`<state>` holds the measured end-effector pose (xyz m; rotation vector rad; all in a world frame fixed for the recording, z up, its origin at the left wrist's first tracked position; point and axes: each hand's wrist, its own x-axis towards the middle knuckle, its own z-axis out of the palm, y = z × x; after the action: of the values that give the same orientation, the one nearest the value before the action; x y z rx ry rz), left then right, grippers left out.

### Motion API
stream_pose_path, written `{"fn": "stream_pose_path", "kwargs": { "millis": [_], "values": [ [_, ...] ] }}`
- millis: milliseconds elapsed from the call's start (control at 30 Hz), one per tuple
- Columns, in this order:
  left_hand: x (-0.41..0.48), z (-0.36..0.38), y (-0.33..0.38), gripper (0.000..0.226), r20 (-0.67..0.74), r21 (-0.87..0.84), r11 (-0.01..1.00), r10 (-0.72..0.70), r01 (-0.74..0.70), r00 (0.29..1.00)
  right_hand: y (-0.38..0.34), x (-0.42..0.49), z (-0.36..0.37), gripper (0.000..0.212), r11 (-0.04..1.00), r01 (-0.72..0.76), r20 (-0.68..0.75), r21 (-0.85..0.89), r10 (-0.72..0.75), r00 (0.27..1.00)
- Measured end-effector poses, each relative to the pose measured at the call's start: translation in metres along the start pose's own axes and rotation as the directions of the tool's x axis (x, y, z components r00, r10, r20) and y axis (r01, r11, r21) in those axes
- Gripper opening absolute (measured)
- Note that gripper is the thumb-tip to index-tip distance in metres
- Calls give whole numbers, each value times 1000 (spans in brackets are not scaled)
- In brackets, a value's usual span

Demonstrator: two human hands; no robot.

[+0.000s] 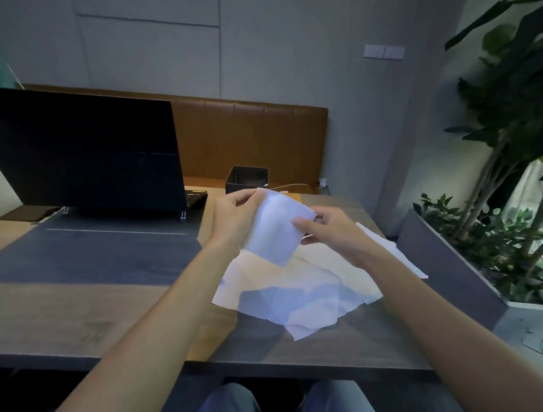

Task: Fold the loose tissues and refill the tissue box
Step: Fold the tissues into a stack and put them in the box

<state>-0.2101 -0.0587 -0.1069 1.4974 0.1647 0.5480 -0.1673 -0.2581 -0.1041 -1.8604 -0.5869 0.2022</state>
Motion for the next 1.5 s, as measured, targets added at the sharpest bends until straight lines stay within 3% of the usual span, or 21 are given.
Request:
{"fn": "stream_pose_path", "kwargs": {
  "millis": [67, 167, 300, 467, 600, 667, 800, 1000, 1133, 1300, 1500],
  "values": [
    [1, 1, -2, 15, -12, 6, 1000, -25, 25, 1000, 0, 3, 5, 22, 998, -17, -87, 67, 23, 996],
    [5, -3, -7, 18, 76, 88, 987, -138, 131, 987, 0, 10, 0, 12, 982, -16, -172, 190, 49, 984],
    [29, -11, -18, 8, 67, 103, 978, -189, 182, 980, -2, 35, -5, 16, 989, -33, -207, 142, 62, 976],
    [86, -7, -26, 8, -27, 205, 973, -102, 105, 994, -1, 97, -5, 19, 988, -149, -367, 36, 152, 918],
    [145, -1, -33, 6, -155, 319, 947, 0, 50, 988, 7, 162, -1, 20, 985, -151, -433, -80, 102, 896],
    [175, 0, -36, 1, -180, 464, 886, 77, 16, 981, 10, 192, 3, 21, 977, -161, -448, -143, 81, 890],
    [224, -3, -44, 16, -118, 687, 725, 166, -40, 979, 19, 242, 12, 18, 969, -155, -475, -195, 45, 879],
    [269, -1, -61, 20, -48, 839, 541, 184, -60, 982, 38, 296, 15, 14, 900, -117, -417, -419, -76, 906],
    [283, 7, -64, 15, 7, 916, 396, 155, -68, 988, 43, 318, 13, 13, 801, -80, -297, -594, -126, 946],
    [289, 23, -66, 17, 124, 969, 200, 106, -143, 987, 42, 332, 19, 13, 580, -8, -60, -815, -70, 996],
    [292, 29, -72, 22, 194, 978, 69, 55, -198, 979, 42, 342, 23, 20, 478, 0, 21, -879, 40, 999]
  ]
}}
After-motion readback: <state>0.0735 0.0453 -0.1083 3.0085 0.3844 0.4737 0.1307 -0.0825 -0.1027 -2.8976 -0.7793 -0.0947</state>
